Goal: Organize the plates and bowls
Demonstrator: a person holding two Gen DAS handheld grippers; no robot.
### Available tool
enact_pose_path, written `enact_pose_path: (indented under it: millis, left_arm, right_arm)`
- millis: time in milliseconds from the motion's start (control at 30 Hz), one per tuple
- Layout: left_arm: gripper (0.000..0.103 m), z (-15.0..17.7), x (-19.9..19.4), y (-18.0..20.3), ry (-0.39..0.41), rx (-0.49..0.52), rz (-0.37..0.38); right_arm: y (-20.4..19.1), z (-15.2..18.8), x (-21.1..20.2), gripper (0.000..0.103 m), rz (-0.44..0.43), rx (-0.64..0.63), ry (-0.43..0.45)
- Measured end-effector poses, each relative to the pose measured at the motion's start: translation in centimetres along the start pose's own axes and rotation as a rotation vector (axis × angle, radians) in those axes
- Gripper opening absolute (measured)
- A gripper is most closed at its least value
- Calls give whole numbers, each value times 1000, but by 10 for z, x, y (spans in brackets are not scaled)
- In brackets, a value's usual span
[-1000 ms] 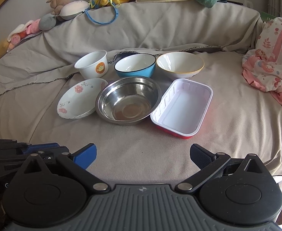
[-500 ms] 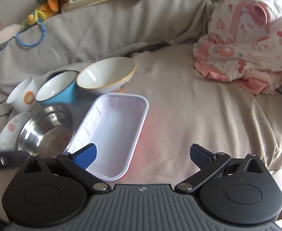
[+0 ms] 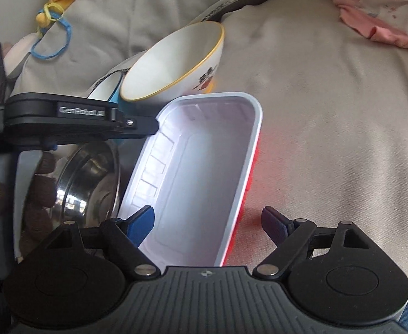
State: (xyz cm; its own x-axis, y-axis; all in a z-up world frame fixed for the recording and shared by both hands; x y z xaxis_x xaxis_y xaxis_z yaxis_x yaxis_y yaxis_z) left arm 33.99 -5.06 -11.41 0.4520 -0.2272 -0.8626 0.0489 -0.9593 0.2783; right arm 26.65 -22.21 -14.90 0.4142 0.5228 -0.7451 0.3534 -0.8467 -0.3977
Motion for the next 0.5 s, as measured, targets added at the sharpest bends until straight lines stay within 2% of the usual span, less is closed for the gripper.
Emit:
enact_pose_path:
  millis: [33, 67, 100, 167, 233, 300, 400, 433, 500]
  left_arm:
    - [17, 0, 4, 1, -21, -10, 12]
    - [26, 0, 5, 4, -29, -19, 24]
    - [30, -2, 7, 7, -34, -22, 21]
    - [30, -8, 11, 17, -46, -20, -2]
    - [30, -15, 18, 30, -53, -16, 29]
    - [30, -22, 28, 44, -61, -23, 92]
    - [27, -29, 40, 54, -116, -101, 222]
    - [27, -29, 37, 56, -126, -120, 263]
    - [27, -24, 16, 55, -93, -111, 299]
  right_arm:
    - [-2, -2, 2, 85, -37, -6, -5]
    - [-3, -4, 3, 84, -65, -12, -7]
    - [-4, -6, 2, 85, -69, -18, -6]
    - [0, -12, -2, 85, -66, -31, 0]
    - [7, -18, -11, 85, -56, -36, 20]
    - [19, -25, -23, 85, 5, -45, 52]
    - [45, -36, -35, 87, 129, -36, 92]
    - [53, -39, -38, 87, 171, -20, 96]
    - [66, -44, -45, 90, 248, 33, 113]
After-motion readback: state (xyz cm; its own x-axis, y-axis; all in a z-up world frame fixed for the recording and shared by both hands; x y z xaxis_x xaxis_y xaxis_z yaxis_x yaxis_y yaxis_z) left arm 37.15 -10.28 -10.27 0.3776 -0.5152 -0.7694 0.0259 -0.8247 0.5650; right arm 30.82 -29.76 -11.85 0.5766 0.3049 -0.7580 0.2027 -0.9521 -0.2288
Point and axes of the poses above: each gripper's, at about its wrist camera, not at the fingertips, and x roughly the way its jaws point, y to its right, z to its underside, the point moved 3 cm from there along x, roughly the way its jaws point, and after that the axes turned 13 degrees about -x, right-handed, at the moved point
